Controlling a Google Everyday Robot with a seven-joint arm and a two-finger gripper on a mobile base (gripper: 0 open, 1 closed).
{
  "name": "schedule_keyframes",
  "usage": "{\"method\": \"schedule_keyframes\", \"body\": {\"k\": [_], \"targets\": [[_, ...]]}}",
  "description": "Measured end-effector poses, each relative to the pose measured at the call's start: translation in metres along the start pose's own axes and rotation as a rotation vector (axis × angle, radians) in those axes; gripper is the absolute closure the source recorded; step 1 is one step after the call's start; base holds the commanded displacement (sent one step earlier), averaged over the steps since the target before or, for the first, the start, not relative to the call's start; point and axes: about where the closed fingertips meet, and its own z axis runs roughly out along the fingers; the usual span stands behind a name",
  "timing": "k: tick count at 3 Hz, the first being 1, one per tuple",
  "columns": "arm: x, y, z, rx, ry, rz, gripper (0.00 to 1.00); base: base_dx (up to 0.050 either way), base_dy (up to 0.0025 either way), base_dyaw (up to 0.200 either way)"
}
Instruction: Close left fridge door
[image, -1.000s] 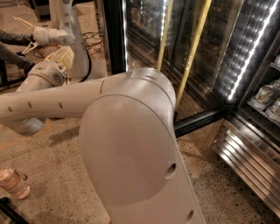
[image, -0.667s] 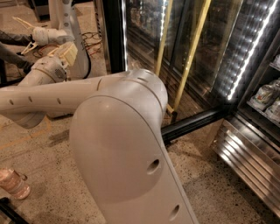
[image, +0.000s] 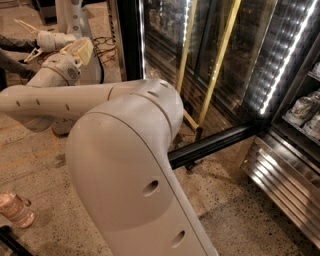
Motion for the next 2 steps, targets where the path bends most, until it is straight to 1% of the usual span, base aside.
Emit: {"method": "schedule_keyframes", "body": {"k": [1, 2], "targets": [[0.001, 0.005, 0.004, -0.021, 0.0, -0.002, 1.0, 0.0, 0.0, 0.0], [-0.001, -0.005, 0.021, 0.066, -0.033, -0.034, 1.0, 0.0, 0.0, 0.0]]}}
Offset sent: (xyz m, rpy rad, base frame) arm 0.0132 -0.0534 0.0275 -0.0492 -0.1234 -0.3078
